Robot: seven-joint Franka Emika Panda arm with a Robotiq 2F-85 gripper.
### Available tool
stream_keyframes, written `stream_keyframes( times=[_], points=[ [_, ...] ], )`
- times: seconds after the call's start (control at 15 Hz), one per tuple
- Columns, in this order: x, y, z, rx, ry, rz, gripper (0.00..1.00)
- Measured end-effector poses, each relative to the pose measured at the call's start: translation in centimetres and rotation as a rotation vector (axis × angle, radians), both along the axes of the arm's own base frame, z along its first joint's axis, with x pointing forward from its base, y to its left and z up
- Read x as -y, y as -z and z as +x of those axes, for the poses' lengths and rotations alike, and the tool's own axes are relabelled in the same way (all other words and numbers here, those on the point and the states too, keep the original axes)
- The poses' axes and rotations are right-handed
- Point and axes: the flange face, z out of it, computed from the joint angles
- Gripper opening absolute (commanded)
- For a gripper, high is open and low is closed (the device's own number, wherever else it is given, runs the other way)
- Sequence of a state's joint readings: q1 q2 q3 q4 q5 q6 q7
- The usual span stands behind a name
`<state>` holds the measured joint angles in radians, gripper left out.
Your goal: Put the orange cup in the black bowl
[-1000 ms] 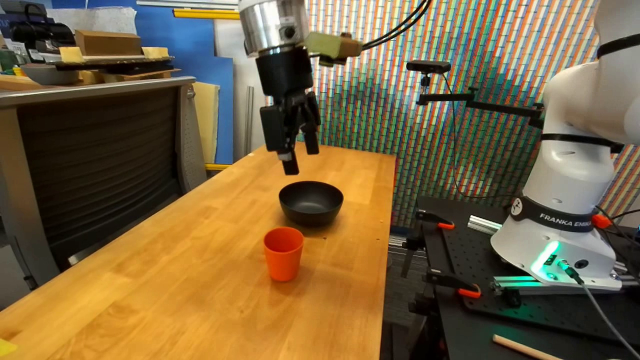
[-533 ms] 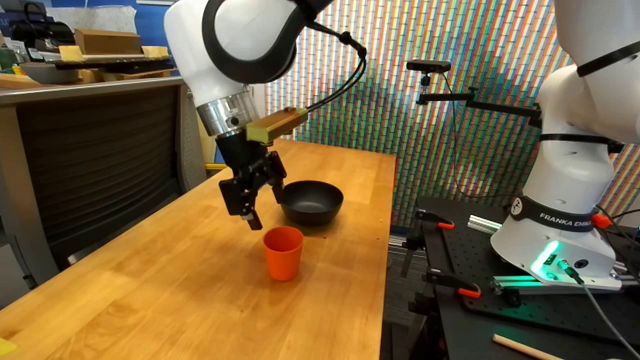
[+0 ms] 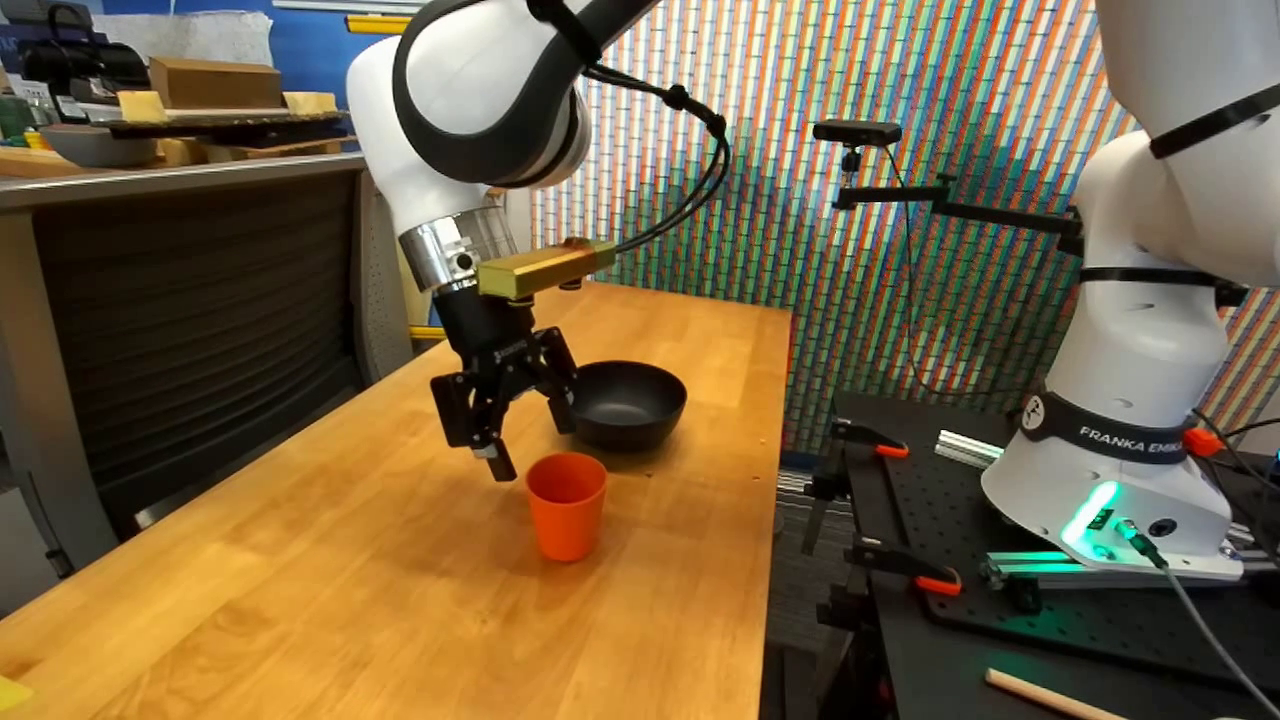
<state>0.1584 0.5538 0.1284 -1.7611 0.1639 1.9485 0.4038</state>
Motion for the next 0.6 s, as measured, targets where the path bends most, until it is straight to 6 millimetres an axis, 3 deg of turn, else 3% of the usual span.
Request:
stream_keyframes(
  times=[0.33, 0.6],
  points=[
    [-2.5, 1.2, -1.9, -0.04, -0.017, 0.017, 1.0],
    [-3.1, 2.8, -3.7, -0.081, -0.011, -0.02, 1.0]
  ],
)
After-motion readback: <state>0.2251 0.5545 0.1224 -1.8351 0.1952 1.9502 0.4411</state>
